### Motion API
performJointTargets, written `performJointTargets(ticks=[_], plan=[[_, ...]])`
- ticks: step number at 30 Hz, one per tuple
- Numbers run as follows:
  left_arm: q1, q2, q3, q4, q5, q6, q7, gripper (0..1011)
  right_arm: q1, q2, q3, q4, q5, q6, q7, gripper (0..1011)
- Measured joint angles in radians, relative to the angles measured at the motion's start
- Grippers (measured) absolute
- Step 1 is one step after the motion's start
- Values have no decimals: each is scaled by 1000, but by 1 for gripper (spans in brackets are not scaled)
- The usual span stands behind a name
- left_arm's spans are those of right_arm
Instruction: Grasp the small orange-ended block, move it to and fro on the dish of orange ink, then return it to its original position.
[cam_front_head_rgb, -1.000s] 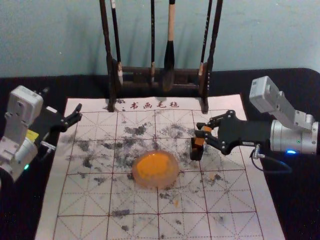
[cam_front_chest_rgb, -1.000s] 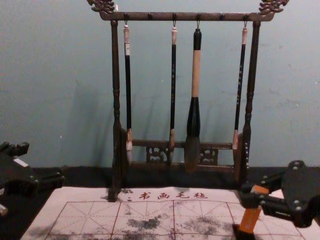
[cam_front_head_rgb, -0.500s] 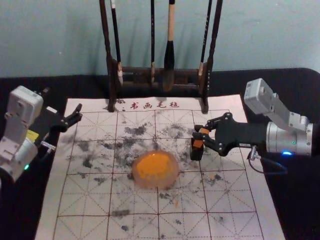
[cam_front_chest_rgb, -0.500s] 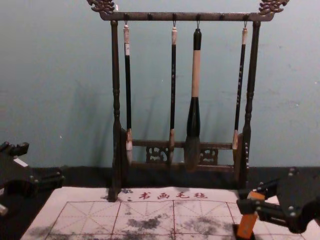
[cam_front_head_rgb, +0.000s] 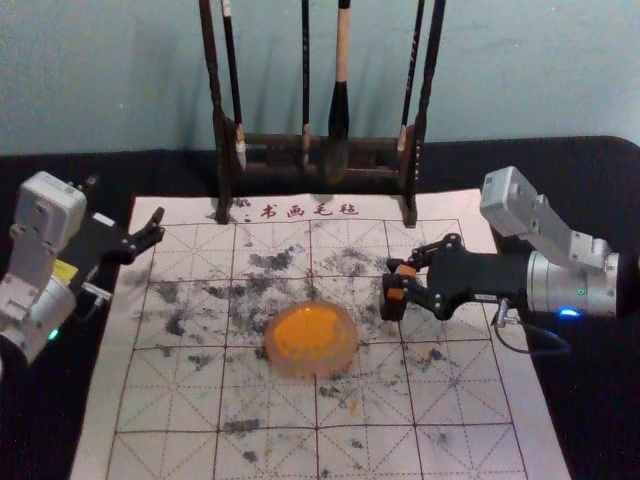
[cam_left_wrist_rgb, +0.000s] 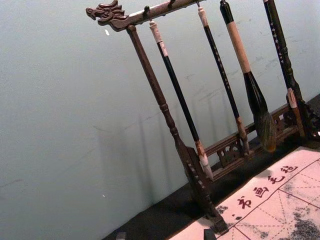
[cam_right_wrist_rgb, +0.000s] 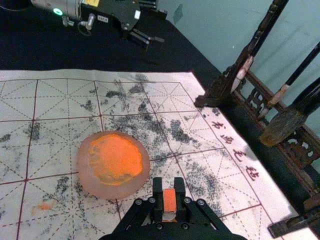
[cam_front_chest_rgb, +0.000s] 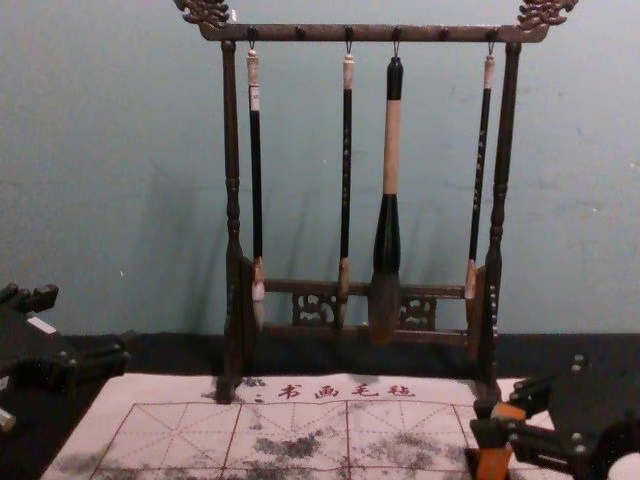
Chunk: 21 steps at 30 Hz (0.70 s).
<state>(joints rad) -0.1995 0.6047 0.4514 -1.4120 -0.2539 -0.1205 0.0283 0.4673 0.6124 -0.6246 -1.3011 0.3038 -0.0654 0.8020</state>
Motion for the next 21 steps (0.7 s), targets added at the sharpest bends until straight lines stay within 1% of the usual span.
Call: performJointTargets(ticks=[8,12,21], plan=[[0,0,0,0,0,0,0,1001,8,-18,-8,35,-14,0,-4,133],[0,0,0,0,0,0,0,1001,10,-22,-9,42,-22,-1,-9,133],[0,0,0,0,0,0,0,1001,10,-21,-9,41,-21,-1,-9,133]])
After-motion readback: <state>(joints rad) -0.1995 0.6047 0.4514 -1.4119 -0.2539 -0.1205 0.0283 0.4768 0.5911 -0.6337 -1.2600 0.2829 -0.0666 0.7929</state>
